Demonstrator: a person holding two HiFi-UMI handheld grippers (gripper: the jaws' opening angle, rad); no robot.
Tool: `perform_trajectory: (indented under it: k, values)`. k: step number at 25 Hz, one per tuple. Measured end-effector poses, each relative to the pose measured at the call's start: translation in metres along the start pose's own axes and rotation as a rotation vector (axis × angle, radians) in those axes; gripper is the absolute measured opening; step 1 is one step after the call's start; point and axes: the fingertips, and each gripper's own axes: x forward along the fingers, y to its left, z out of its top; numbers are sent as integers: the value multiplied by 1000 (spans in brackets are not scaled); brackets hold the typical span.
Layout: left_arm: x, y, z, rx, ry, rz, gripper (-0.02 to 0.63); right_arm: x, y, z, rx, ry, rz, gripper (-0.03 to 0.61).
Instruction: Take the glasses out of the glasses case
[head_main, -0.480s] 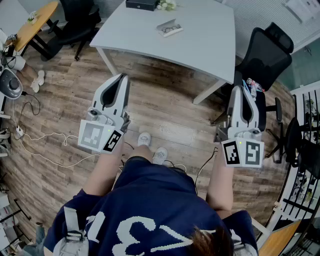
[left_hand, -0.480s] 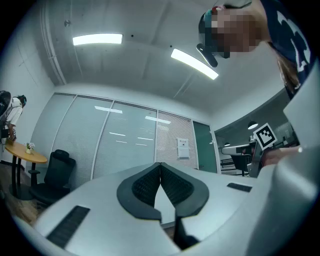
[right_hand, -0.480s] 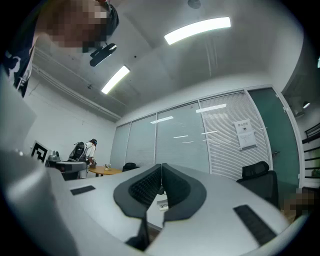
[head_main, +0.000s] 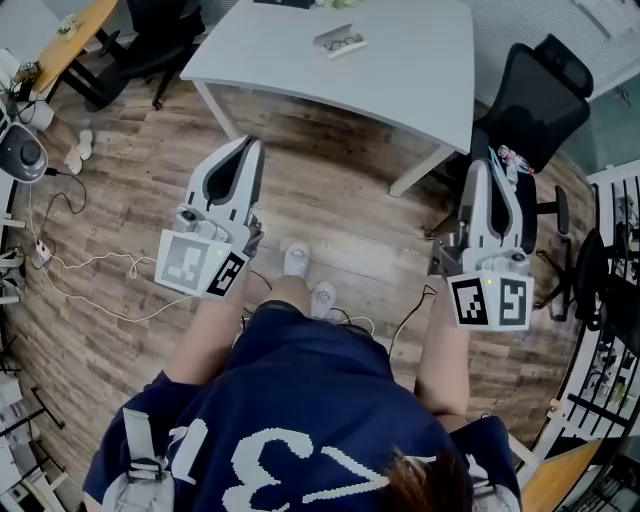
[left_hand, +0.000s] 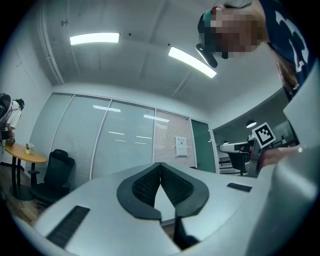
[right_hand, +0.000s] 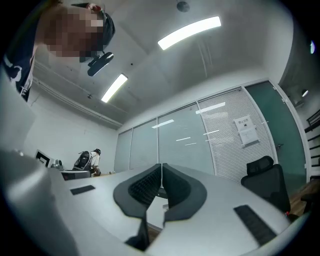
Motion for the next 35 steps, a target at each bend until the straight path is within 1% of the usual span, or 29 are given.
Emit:
perform_trajectory:
  k: [5, 9, 18, 22, 25, 30, 35]
  values:
    - [18, 15, -8, -5, 7, 4, 15, 22, -3, -6, 6, 1, 12, 28]
    - [52, 33, -10, -8, -7, -10, 15, 56, -13, -10, -3, 0, 13, 28]
    - [156, 115, -19, -11, -21, -50, 14, 177, -32, -16, -24, -30, -9, 28]
    - [196, 141, -24, -10, -24, -82, 14, 219, -40, -23, -25, -37, -24, 28]
    - [217, 158, -31, -21, -16, -92, 14, 244, -43, -30, -29, -25, -26, 28]
    - [245, 176, -50, -42, 11, -78, 14, 280, -58, -45, -26, 2, -13, 28]
    - [280, 197, -68, -39, 24, -33, 15, 329, -82, -61, -14, -3, 31, 28]
